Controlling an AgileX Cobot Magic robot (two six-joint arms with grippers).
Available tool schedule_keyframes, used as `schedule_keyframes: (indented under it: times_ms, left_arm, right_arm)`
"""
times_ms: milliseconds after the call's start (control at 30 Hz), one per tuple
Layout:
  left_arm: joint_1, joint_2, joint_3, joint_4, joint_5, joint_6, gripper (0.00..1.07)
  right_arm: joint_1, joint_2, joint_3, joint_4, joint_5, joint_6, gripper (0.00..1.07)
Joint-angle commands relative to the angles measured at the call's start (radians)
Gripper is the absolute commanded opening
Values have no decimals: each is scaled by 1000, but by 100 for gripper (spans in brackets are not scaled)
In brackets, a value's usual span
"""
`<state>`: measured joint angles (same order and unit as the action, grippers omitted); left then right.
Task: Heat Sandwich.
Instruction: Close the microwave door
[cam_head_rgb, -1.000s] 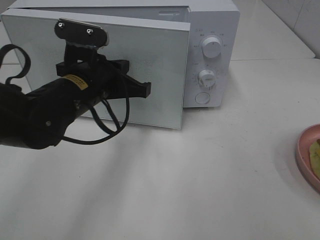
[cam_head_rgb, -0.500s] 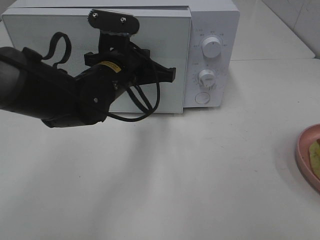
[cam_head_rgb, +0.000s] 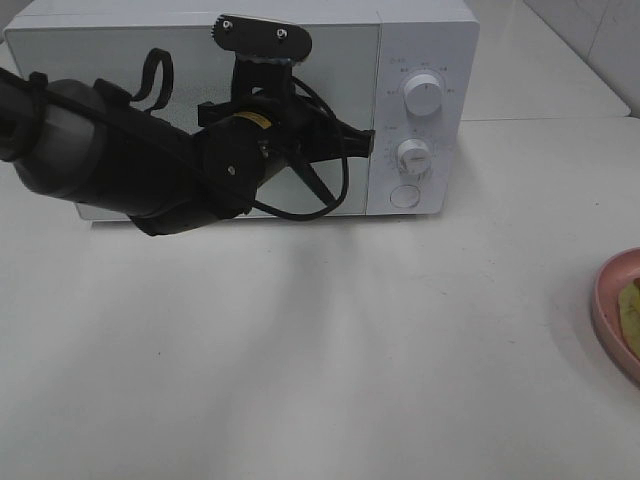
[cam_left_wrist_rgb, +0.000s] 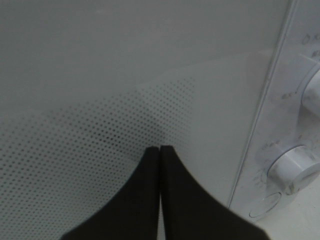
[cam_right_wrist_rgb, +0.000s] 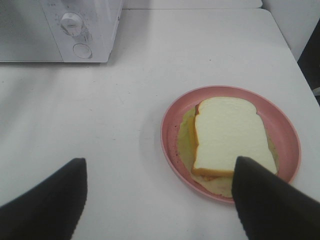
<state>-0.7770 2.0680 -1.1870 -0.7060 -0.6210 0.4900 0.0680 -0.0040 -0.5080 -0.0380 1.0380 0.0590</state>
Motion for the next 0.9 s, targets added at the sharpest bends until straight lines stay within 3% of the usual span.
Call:
schedule_keyframes:
  times_ms: [33,433,700,833,900]
  left_arm:
    - [31,5,-29,-47,-68,4,0]
    - [27,-1,-27,-47,-59,7,0]
    - [-19,-64,69,-54,-37,8,0]
    - [-27,-89,86,-55,92,8,1]
    - [-27,-110,90,-55,182,8,7]
  right_arm:
    - [-6,-27,1,-1,-1,-7,76]
    - [-6,-27,1,-1,-1,-7,76]
    - [-6,-27,1,-1,-1,-6,76]
    - [-6,-27,1,-1,-1,-6,76]
    - [-6,-27,1,-1,-1,-6,76]
